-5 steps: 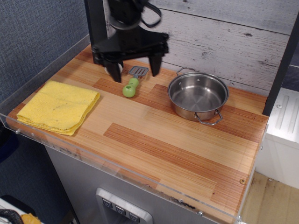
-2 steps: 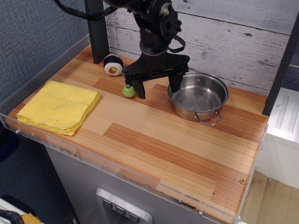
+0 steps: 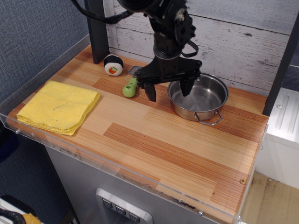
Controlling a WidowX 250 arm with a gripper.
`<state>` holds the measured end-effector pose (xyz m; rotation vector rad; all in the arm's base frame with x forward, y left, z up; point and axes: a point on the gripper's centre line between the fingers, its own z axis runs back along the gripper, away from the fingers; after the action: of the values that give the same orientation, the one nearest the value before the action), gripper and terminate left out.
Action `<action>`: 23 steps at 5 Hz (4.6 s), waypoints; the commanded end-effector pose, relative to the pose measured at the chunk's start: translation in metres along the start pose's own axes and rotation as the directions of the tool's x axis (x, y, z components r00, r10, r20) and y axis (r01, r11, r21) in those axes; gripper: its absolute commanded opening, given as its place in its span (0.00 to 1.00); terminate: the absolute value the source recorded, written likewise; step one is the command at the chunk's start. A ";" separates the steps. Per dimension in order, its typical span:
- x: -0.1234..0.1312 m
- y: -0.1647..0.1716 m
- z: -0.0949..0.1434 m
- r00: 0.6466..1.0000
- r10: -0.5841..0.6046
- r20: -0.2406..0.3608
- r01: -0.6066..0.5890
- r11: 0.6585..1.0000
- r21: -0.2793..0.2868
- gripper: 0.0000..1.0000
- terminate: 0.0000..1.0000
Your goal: Place the metal pot on the yellow cloth.
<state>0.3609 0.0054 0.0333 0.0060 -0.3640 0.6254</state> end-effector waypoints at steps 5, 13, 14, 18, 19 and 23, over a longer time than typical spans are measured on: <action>-0.010 -0.004 0.008 0.990 -0.134 0.050 0.130 0.988 0.084 0.00 0.00; 0.059 0.188 0.105 0.987 0.031 0.156 -0.057 0.984 0.169 0.00 0.00; 0.056 0.218 0.096 0.985 0.083 0.151 -0.112 0.974 0.198 0.00 0.00; 0.021 0.229 0.051 0.996 0.077 -0.043 -0.067 0.976 0.208 0.00 0.00; 0.029 0.222 0.042 0.998 0.047 -0.049 -0.037 0.984 0.175 0.00 0.00; 0.021 0.232 0.037 0.987 0.100 -0.125 -0.068 0.970 0.233 1.00 0.00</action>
<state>0.2288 0.2004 0.0301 0.1477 -0.0961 0.7511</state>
